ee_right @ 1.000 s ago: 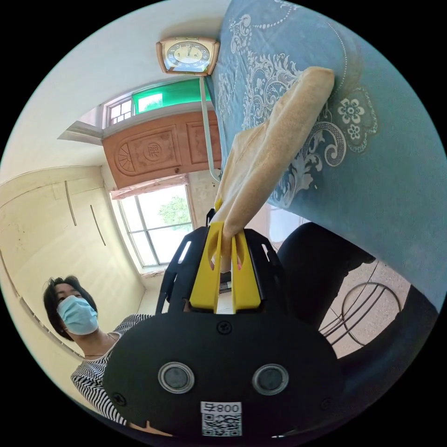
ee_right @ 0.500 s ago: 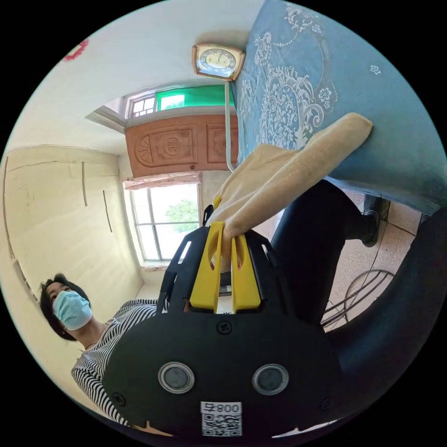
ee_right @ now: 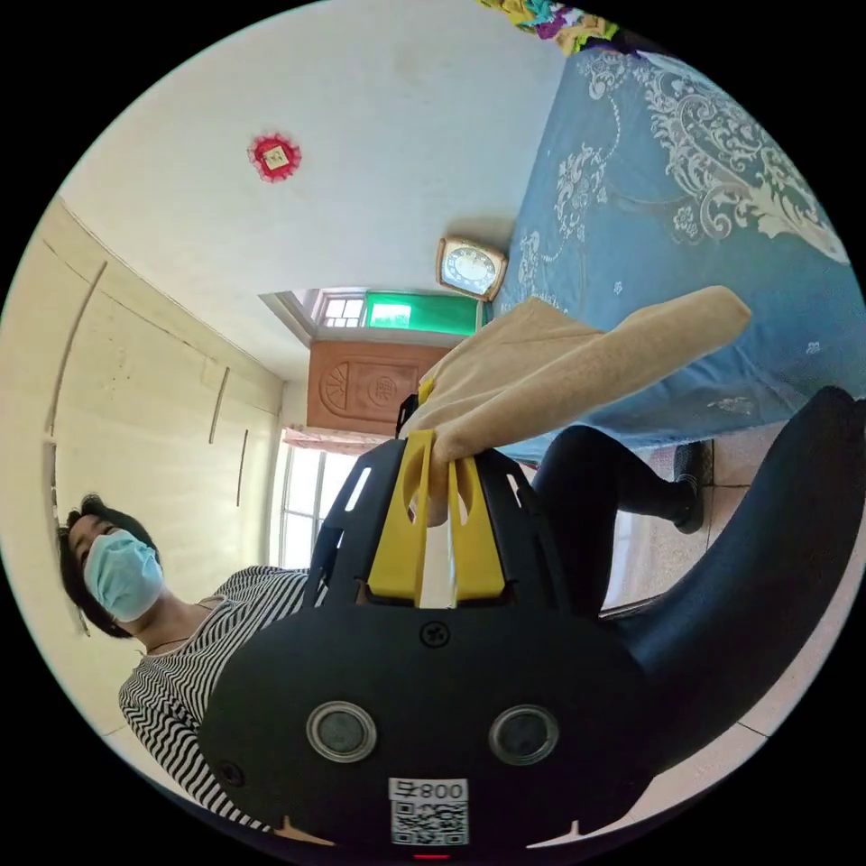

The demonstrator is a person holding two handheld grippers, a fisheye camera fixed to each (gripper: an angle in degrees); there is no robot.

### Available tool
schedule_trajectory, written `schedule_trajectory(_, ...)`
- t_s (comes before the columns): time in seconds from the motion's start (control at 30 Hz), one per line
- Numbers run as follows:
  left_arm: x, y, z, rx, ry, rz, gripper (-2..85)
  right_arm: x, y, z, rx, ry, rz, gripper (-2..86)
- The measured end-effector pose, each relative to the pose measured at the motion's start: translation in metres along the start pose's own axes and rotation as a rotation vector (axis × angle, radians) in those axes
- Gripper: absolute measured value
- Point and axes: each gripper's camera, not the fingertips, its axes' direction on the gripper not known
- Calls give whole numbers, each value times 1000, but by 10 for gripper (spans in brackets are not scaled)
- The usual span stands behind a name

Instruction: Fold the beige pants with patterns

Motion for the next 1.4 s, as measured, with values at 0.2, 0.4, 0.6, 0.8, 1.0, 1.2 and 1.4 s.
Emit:
schedule_trajectory(0.2,109,-97,187,-192,122,189,61,-124,-35,-106,233,82,-176,0)
schedule_trajectory(0.4,191,-174,386,-382,233,339,61,-235,-65,-201,454,280,-322,1)
schedule_trajectory(0.6,161,-210,554,-588,-4,274,67,-210,-92,-240,553,452,-159,2)
schedule_trajectory(0.8,131,-226,618,-650,-128,211,66,-151,-108,-204,499,442,68,3)
schedule_trajectory(1.0,154,-237,661,-654,-149,297,68,-177,-125,-176,478,458,54,7)
schedule_trajectory(1.2,161,-239,688,-634,-134,283,69,-188,-127,-164,521,370,93,18)
schedule_trajectory(1.4,191,-236,687,-533,-169,343,64,-213,-97,-162,684,291,145,38)
